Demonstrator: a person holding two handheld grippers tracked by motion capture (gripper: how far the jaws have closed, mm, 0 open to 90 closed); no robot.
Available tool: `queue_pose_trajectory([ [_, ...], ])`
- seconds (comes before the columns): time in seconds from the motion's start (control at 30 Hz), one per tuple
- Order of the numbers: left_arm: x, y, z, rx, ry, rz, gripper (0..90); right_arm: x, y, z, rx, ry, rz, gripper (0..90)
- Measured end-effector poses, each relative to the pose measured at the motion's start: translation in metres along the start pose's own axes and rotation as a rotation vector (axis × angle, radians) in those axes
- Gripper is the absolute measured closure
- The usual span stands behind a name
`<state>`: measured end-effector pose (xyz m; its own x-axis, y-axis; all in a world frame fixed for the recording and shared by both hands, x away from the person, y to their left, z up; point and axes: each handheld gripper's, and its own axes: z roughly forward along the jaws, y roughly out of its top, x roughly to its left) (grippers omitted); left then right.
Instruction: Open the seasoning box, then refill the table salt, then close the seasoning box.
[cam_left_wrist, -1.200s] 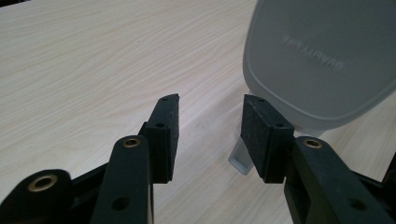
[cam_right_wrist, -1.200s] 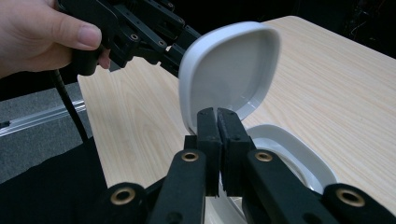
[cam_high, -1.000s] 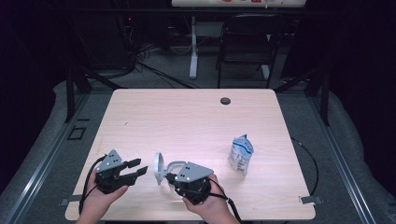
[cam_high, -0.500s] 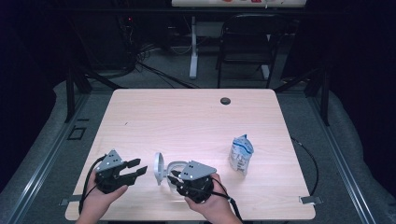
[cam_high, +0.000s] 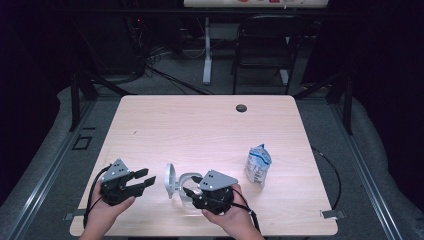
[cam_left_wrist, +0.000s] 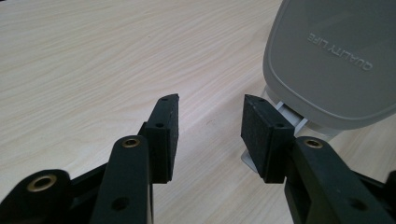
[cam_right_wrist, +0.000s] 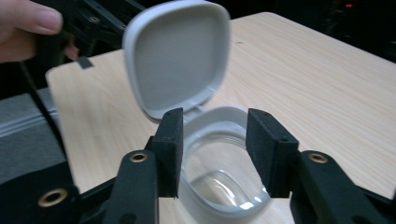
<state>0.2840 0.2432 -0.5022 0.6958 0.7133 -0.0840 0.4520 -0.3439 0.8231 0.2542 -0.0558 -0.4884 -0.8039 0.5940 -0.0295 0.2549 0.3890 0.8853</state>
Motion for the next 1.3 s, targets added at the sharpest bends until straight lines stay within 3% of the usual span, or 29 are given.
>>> queue_pose_trajectory([
  [0.1, -0.001, 0.001, 0.002, 0.004, -0.004, 0.001, 57.4, -0.003, -0.002, -0.004, -0.007, -0.023, 0.000, 55.4],
  [0.2, -0.003, 0.000, 0.003, 0.011, 0.003, 0.012, 57.4, -0.008, -0.003, -0.007, -0.008, -0.012, 0.030, 54.5],
  [0.4, -0.002, 0.001, 0.004, 0.008, 0.005, 0.012, 57.3, -0.017, -0.003, -0.013, -0.022, -0.063, 0.096, 41.8],
  [0.57, -0.001, 0.000, 0.003, 0.012, 0.004, 0.008, 57.3, -0.025, -0.007, -0.016, -0.011, -0.049, 0.138, 36.4],
  [0.83, 0.001, 0.001, 0.001, 0.007, 0.007, 0.004, 57.2, -0.031, -0.006, -0.024, -0.012, -0.046, 0.177, 36.0],
  [1.0, 0.003, 0.002, 0.002, -0.002, 0.006, 0.003, 57.1, -0.036, -0.005, -0.033, -0.016, -0.063, 0.175, 35.1],
  [1.3, 0.003, 0.003, 0.001, -0.007, 0.001, 0.002, 56.6, -0.050, -0.002, -0.062, -0.024, -0.093, 0.211, 35.0],
])
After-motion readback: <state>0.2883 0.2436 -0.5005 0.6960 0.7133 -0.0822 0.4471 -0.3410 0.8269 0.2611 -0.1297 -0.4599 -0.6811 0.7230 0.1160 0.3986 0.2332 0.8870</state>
